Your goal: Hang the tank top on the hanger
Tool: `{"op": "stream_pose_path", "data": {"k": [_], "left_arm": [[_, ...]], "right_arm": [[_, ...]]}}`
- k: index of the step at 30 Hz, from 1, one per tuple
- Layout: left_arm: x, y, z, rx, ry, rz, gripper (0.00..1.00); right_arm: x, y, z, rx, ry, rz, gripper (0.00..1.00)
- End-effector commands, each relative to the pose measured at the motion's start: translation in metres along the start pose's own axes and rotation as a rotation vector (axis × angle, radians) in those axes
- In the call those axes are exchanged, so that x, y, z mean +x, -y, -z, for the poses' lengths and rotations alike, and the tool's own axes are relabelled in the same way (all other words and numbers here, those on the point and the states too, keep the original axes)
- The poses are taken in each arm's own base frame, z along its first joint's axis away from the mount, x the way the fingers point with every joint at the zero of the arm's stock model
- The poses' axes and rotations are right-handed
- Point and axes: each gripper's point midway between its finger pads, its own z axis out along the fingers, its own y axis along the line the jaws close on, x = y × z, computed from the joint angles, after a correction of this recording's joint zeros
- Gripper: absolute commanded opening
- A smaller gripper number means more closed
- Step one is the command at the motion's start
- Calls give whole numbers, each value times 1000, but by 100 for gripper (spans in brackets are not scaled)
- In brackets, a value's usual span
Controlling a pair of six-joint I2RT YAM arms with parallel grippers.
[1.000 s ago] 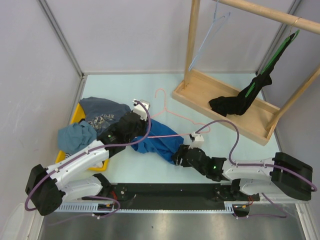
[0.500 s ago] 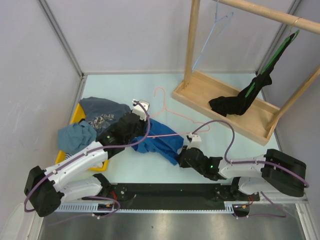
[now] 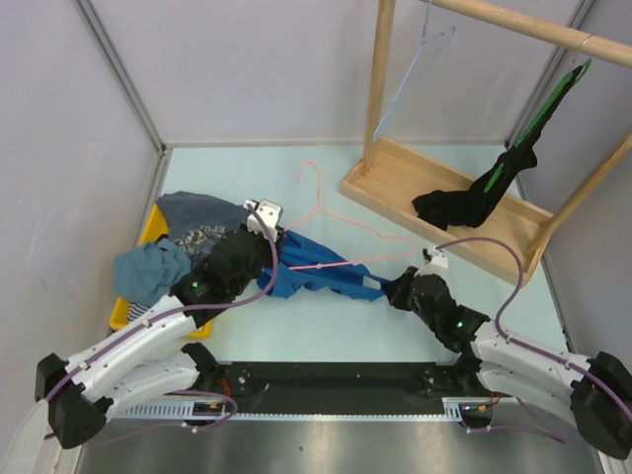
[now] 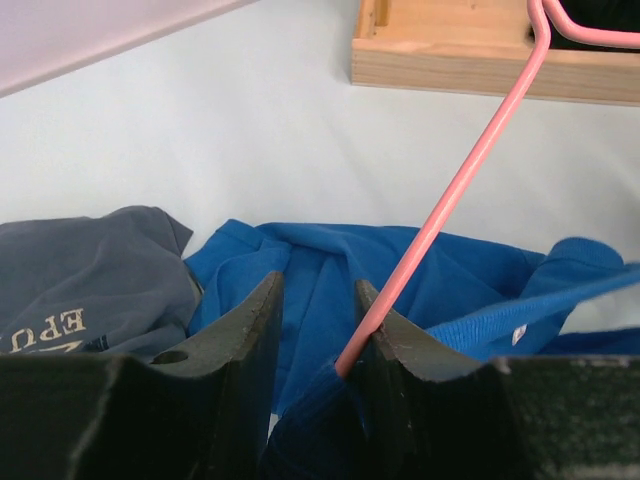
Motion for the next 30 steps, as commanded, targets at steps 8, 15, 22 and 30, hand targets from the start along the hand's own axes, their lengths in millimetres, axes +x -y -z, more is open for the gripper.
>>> {"op": "stream_pose_path", "data": {"k": [8, 15, 22, 30], "left_arm": [[-34, -11, 14, -23, 156, -45, 0], [-32, -14, 12, -51, 153, -75, 0], [-29, -14, 13, -84, 145, -116, 0], [-24, -18, 14, -128, 129, -166, 0]], "right_arm": [[-58, 50, 14, 121, 47, 2, 0], [-92, 37, 38, 89, 89, 18, 0], [-102, 16, 58, 37, 74, 17, 0], [-120, -2, 86, 12, 95, 54, 0]]}}
